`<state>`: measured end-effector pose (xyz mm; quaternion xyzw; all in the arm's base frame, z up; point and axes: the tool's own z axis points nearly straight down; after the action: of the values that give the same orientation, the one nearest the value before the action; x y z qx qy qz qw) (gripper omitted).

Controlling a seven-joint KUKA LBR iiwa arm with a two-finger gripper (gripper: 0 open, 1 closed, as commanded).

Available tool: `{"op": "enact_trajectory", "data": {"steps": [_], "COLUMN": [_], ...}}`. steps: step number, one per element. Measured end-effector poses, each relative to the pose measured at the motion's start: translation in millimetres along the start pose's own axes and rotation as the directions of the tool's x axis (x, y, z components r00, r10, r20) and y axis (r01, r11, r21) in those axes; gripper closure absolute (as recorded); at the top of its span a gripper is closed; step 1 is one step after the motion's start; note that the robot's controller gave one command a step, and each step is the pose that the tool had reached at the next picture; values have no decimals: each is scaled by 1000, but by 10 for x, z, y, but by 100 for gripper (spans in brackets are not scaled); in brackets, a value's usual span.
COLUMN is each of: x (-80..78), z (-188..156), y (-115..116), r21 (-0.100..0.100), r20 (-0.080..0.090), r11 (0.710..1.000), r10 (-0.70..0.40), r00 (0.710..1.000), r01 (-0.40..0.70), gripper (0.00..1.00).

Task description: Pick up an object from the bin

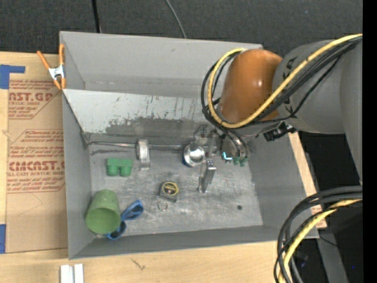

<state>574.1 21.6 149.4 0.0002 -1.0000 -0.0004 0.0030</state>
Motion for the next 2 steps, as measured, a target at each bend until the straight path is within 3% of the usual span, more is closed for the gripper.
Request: {"op": "enact_trajectory", "data": {"steps": [1, 2], "x": [-76, 313], "z": [781, 763], "y": [515, 855], "r21": [3, 4], "r20": [18, 19], "r11": [989, 960], "r10": [-145, -280], "r00": [989, 960], "r01": [145, 280], "gripper": [0, 0]}}
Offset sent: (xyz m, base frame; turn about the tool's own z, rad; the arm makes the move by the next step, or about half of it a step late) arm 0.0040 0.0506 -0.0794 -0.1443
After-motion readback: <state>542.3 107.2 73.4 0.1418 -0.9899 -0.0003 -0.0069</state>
